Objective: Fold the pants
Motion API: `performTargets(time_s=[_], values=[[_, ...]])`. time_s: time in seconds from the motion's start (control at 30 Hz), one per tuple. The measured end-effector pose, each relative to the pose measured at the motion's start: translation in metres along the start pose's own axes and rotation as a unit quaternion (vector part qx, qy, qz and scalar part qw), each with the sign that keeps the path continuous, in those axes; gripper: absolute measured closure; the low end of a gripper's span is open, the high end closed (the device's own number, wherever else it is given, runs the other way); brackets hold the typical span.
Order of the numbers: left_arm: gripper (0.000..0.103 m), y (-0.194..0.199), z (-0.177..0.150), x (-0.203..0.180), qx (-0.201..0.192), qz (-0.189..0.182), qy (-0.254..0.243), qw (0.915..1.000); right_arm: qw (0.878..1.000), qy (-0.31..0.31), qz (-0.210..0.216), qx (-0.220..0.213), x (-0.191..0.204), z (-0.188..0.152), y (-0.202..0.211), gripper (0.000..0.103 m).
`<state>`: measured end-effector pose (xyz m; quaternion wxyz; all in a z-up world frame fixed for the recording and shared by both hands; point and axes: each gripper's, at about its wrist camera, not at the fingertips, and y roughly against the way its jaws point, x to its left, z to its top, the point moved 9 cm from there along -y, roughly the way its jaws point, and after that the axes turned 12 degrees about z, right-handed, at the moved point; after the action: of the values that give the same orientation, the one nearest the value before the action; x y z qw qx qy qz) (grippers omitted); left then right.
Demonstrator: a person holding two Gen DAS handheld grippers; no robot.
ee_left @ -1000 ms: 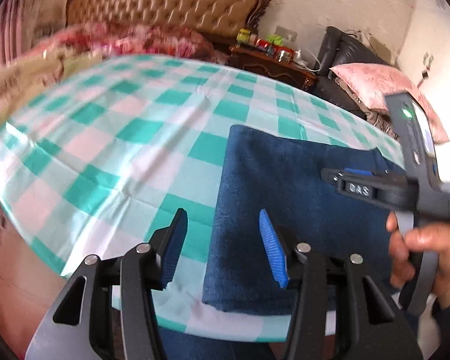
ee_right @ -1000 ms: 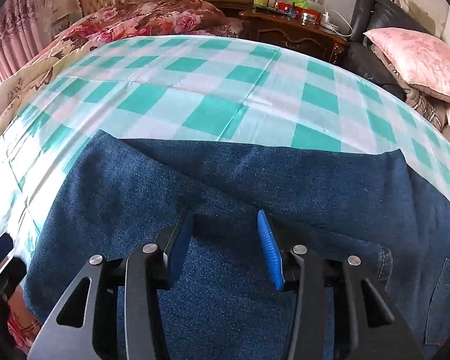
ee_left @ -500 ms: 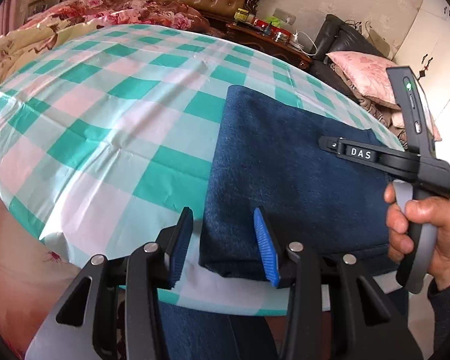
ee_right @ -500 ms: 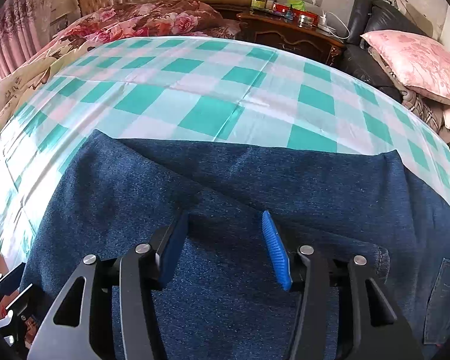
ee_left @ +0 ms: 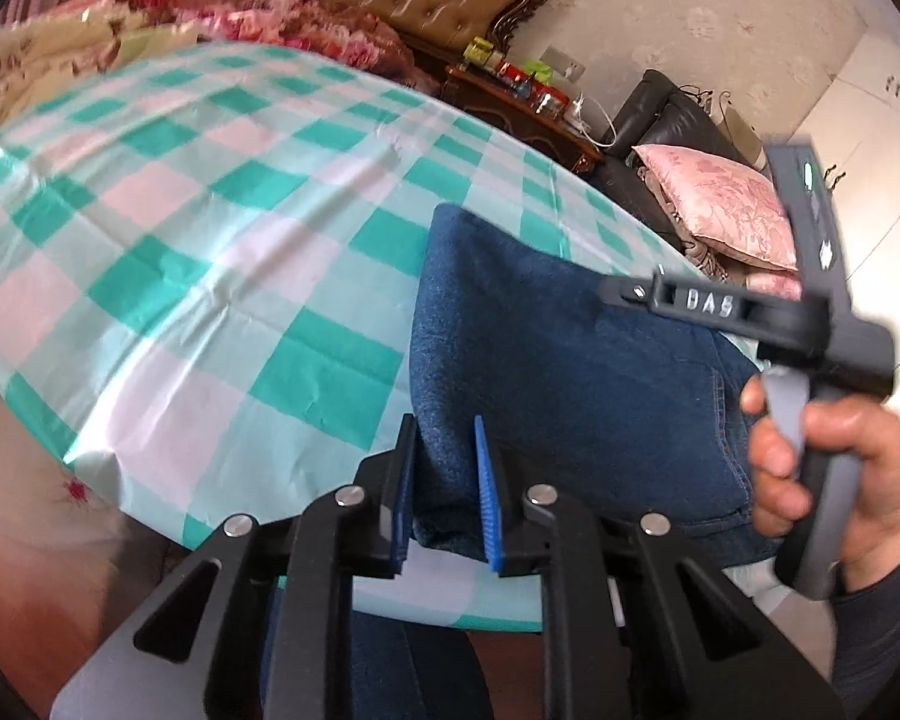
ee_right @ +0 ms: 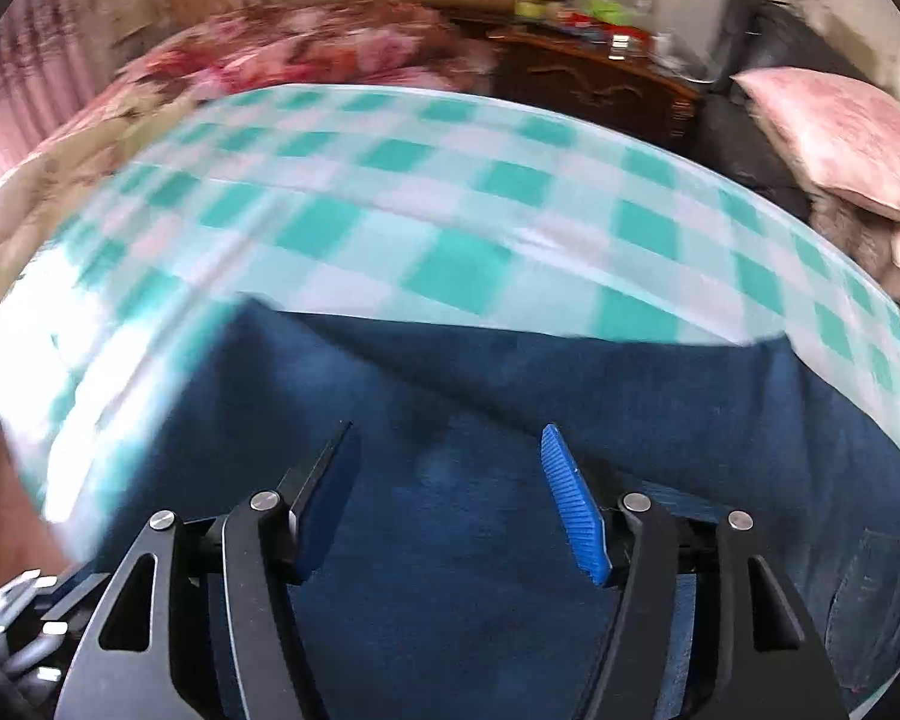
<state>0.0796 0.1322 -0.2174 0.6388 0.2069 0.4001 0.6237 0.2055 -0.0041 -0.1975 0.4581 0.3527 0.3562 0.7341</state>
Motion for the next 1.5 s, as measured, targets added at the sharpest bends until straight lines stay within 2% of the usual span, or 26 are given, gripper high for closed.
performTargets(time_s=[0.1, 0.2, 0.3, 0.47, 0.5, 0.57, 0.6, 0.67, 0.7, 0.8, 0.9, 0.97, 1.0, 1.03, 1.1, 1.17, 1.2, 1.27, 1.37, 1.4, 1.5], values=[[0.086, 0.009, 0.003, -0.009, -0.021, 0.025, -0.032, 0.999, 0.995, -0.016, 0.088, 0.053, 0.041, 0.004, -0.011, 0.04], [0.086, 0.016, 0.005, -0.018, -0.039, 0.046, -0.058, 0.9965, 0.989, -0.021, 0.115, 0.095, 0.068, 0.006, -0.028, 0.04], [0.086, 0.022, 0.007, -0.025, -0.054, 0.057, -0.075, 0.9941, 0.985, -0.014, 0.115, 0.125, 0.085, 0.008, -0.046, 0.041], [0.087, 0.031, 0.009, -0.034, -0.074, 0.073, -0.097, 0.9898, 0.987, 0.013, 0.077, 0.141, 0.09, 0.009, -0.064, 0.041], [0.087, 0.033, 0.009, -0.036, -0.078, 0.076, -0.101, 0.9889, 0.987, 0.023, 0.069, 0.142, 0.092, 0.01, -0.066, 0.043], [0.087, 0.035, 0.01, -0.04, -0.085, 0.075, -0.104, 0.9881, 0.988, 0.033, 0.052, 0.141, 0.088, 0.01, -0.067, 0.06], [0.088, 0.037, 0.01, -0.042, -0.088, 0.071, -0.102, 0.9883, 0.988, 0.034, 0.05, 0.14, 0.086, 0.009, -0.068, 0.073], [0.087, 0.038, 0.01, -0.041, -0.087, 0.061, -0.091, 0.9902, 0.988, 0.035, 0.058, 0.139, 0.083, 0.009, -0.067, 0.083], [0.082, 0.038, 0.009, -0.039, -0.083, 0.056, -0.077, 0.992, 0.988, 0.033, 0.062, 0.136, 0.081, 0.009, -0.064, 0.087], [0.032, 0.029, 0.002, -0.018, -0.048, 0.035, 0.016, 0.9981, 0.989, 0.028, 0.071, 0.125, 0.078, 0.012, -0.057, 0.09], [0.034, 0.02, -0.009, -0.019, -0.024, 0.025, 0.033, 0.9989, 0.99, 0.019, 0.081, 0.115, 0.077, 0.016, -0.05, 0.09], [0.05, 0.016, -0.011, -0.028, -0.023, 0.028, 0.022, 0.9991, 0.99, 0.008, 0.093, 0.108, 0.075, 0.019, -0.043, 0.091], [0.072, 0.014, -0.01, -0.035, -0.022, 0.04, 0.008, 0.999, 0.99, -0.001, 0.103, 0.101, 0.072, 0.022, -0.035, 0.091], [0.085, 0.016, -0.008, -0.042, -0.024, 0.044, -0.002, 0.9987, 0.989, -0.008, 0.112, 0.093, 0.068, 0.025, -0.027, 0.092], [0.089, 0.028, 0.0, -0.056, -0.052, 0.055, -0.024, 0.9968, 0.988, -0.031, 0.137, 0.065, 0.052, 0.036, 0.004, 0.092], [0.09, 0.055, 0.013, -0.088, -0.109, 0.076, -0.075, 0.9883, 0.985, -0.052, 0.161, 0.04, 0.034, 0.047, 0.036, 0.092], [0.09, 0.068, 0.019, -0.106, -0.133, 0.079, -0.095, 0.9834, 0.982, -0.066, 0.178, 0.017, 0.015, 0.055, 0.066, 0.092], [0.09, 0.096, 0.029, -0.152, -0.186, 0.082, -0.142, 0.9688, 0.978, -0.078, 0.191, -0.014, -0.012, 0.063, 0.106, 0.092], [0.09, 0.13, 0.029, -0.231, -0.249, 0.063, -0.209, 0.9434, 0.972, -0.098, 0.202, -0.072, -0.072, 0.064, 0.181, 0.092], [0.09, 0.141, 0.022, -0.266, -0.27, 0.049, -0.236, 0.9322, 0.968, -0.11, 0.204, -0.091, -0.099, 0.058, 0.206, 0.092], [0.09, 0.153, -0.011, -0.341, -0.299, 0.013, -0.297, 0.9068, 0.958, -0.151, 0.204, -0.129, -0.178, 0.022, 0.256, 0.092]])
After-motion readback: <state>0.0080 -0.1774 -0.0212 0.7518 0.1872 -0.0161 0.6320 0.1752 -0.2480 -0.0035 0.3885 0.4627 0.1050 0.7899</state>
